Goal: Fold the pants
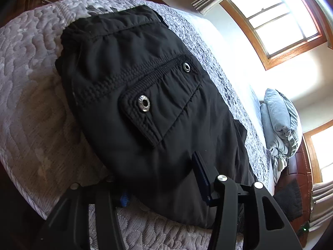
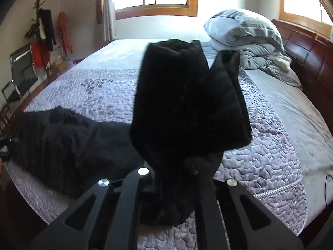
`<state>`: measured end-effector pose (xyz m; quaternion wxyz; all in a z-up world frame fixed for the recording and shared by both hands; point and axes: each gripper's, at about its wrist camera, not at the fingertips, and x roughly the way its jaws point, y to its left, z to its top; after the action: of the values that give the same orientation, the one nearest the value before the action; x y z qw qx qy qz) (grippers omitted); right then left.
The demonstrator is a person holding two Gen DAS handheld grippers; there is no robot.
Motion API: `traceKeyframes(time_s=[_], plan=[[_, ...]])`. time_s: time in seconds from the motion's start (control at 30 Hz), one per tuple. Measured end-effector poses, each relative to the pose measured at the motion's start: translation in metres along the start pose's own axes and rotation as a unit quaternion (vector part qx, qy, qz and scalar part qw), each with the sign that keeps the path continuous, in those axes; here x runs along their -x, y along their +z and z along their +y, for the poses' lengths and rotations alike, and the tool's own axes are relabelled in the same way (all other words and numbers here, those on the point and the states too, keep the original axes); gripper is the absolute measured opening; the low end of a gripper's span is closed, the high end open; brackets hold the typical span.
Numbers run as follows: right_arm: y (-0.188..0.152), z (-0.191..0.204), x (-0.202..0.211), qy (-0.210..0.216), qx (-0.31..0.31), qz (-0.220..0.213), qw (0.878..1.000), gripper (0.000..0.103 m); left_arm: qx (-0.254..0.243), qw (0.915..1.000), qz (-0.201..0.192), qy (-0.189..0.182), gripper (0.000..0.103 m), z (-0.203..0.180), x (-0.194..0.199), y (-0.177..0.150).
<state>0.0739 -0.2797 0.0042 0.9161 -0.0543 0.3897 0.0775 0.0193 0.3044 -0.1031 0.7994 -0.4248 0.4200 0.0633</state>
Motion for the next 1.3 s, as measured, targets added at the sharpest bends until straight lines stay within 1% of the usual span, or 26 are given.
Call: traceKeyframes(time_s=[0.1, 0.2, 0.3, 0.4, 0.47, 0.5, 0.53, 0.57, 0.6, 0.7, 0.73, 0.77, 0.8, 0.83, 0.9, 0.97, 1.03, 1.07, 1.1, 1.17, 1.2, 1.23, 1.3], plan=[[-0.01, 0.026, -0.011, 0.012, 0.046, 0.022, 0.999, 0.005, -0.001, 1.0, 0.001, 0.0, 0.051, 0.0, -0.001, 0.0], [-0.023, 0.052, -0.019, 0.021, 0.092, 0.045, 0.995, 0.005, 0.001, 1.0, 0.001, 0.0, 0.051, 0.0, -0.001, 0.0], [-0.036, 0.073, -0.028, 0.03, 0.125, 0.064, 0.99, 0.005, 0.0, 1.0, 0.001, 0.001, 0.051, -0.001, -0.003, 0.0], [-0.049, 0.09, -0.036, 0.027, 0.154, 0.077, 0.985, 0.007, -0.006, 1.0, 0.0, 0.004, 0.051, -0.004, -0.003, -0.001], [-0.054, 0.099, -0.042, 0.025, 0.165, 0.083, 0.982, 0.013, -0.012, 0.9999, 0.0, 0.008, 0.052, -0.006, -0.003, -0.001], [-0.057, 0.103, -0.043, 0.028, 0.168, 0.087, 0.982, 0.02, -0.013, 0.9999, 0.0, 0.01, 0.054, -0.007, -0.003, -0.001], [-0.058, 0.104, -0.044, 0.031, 0.169, 0.086, 0.981, 0.031, -0.013, 0.9999, 0.001, 0.01, 0.054, -0.007, -0.004, -0.001], [-0.057, 0.105, -0.044, 0.035, 0.167, 0.086, 0.982, 0.035, -0.014, 0.9999, 0.001, 0.01, 0.054, -0.008, -0.004, -0.001], [-0.058, 0.105, -0.043, 0.042, 0.165, 0.086, 0.982, 0.036, -0.016, 0.9998, 0.001, 0.011, 0.055, -0.009, -0.005, -0.001], [-0.056, 0.103, -0.036, 0.063, 0.146, 0.08, 0.984, 0.047, -0.019, 0.9997, 0.002, 0.013, 0.056, -0.011, -0.008, -0.001], [-0.055, 0.102, -0.032, 0.073, 0.138, 0.072, 0.985, 0.047, -0.019, 0.9997, 0.003, 0.012, 0.057, -0.011, -0.008, -0.001], [-0.054, 0.102, -0.029, 0.076, 0.134, 0.064, 0.986, 0.043, -0.019, 0.9997, 0.003, 0.012, 0.057, -0.012, -0.009, -0.002], [-0.052, 0.102, -0.028, 0.08, 0.133, 0.054, 0.986, 0.026, -0.021, 0.9997, 0.003, 0.013, 0.058, -0.013, -0.01, -0.002], [-0.049, 0.102, -0.028, 0.075, 0.128, 0.049, 0.988, 0.021, -0.022, 0.9997, 0.002, 0.014, 0.058, -0.014, -0.011, -0.002], [-0.044, 0.102, -0.031, 0.075, 0.116, 0.043, 0.989, 0.016, -0.023, 0.9996, 0.002, 0.013, 0.059, -0.015, -0.011, -0.002], [-0.04, 0.107, -0.036, 0.074, 0.117, 0.046, 0.989, 0.015, -0.02, 0.9997, 0.002, 0.011, 0.06, -0.015, -0.011, -0.003], [-0.042, 0.116, -0.047, 0.064, 0.133, 0.067, 0.987, 0.016, -0.019, 0.9998, 0.004, 0.01, 0.06, -0.015, -0.012, -0.002], [-0.046, 0.121, -0.052, 0.057, 0.146, 0.079, 0.985, 0.017, -0.02, 0.9998, 0.004, 0.01, 0.06, -0.014, -0.012, -0.002], [-0.047, 0.124, -0.055, 0.055, 0.154, 0.085, 0.983, 0.027, -0.02, 0.9998, 0.005, 0.009, 0.06, -0.014, -0.013, -0.002], [-0.05, 0.127, -0.051, 0.062, 0.161, 0.091, 0.981, 0.04, -0.021, 0.9997, 0.006, 0.007, 0.06, -0.014, -0.013, -0.002], [-0.051, 0.127, -0.045, 0.078, 0.156, 0.095, 0.98, 0.055, -0.021, 0.9997, 0.007, 0.007, 0.06, -0.014, -0.013, -0.002], [-0.05, 0.126, -0.039, 0.097, 0.146, 0.094, 0.98, 0.06, -0.022, 0.9997, 0.008, 0.007, 0.06, -0.014, -0.013, -0.001], [-0.047, 0.122, -0.024, 0.14, 0.125, 0.088, 0.978, 0.062, -0.021, 0.9997, 0.01, 0.006, 0.061, -0.012, -0.014, -0.001]])
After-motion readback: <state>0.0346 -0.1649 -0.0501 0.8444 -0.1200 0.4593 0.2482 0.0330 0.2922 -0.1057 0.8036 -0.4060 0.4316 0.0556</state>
